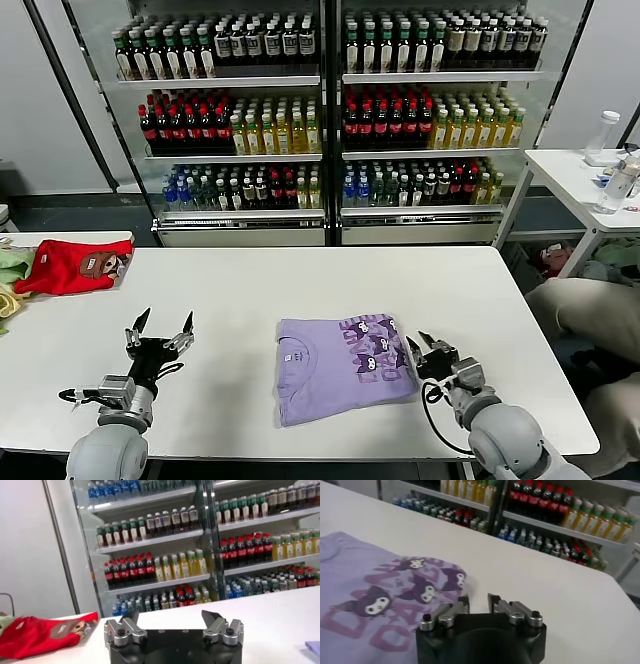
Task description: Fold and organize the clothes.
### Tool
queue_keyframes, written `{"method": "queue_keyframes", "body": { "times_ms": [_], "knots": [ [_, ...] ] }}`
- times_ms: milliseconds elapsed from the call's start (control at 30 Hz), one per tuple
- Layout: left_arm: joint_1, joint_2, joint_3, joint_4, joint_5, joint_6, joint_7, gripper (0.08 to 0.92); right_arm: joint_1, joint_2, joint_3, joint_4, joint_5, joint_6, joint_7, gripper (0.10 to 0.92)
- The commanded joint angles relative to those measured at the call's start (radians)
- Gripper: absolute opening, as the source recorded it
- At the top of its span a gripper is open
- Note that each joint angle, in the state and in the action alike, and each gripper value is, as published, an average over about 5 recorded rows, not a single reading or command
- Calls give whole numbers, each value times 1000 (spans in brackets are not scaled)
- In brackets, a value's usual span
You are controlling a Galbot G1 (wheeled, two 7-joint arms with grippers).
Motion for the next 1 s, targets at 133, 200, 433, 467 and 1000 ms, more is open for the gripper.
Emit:
{"method": "queue_keyframes", "body": {
  "times_ms": [133, 200, 433, 467, 1000],
  "knots": [
    [7, -8, 1, -14, 10, -51, 5, 823, -43, 48, 154, 78, 21, -23, 12, 481],
    [4, -12, 2, -7, 14, -92, 13, 823, -30, 67, 158, 83, 17, -16, 11, 541],
    [-31, -44, 22, 16, 38, -233, 60, 823, 41, 104, 124, 23, -146, 62, 34, 740],
    [-40, -50, 31, 18, 44, -247, 69, 823, 50, 107, 119, 11, -160, 74, 34, 768],
    [-92, -98, 14, 56, 123, -285, 133, 823, 149, 115, 110, -100, -257, 175, 39, 823]
  ]
}}
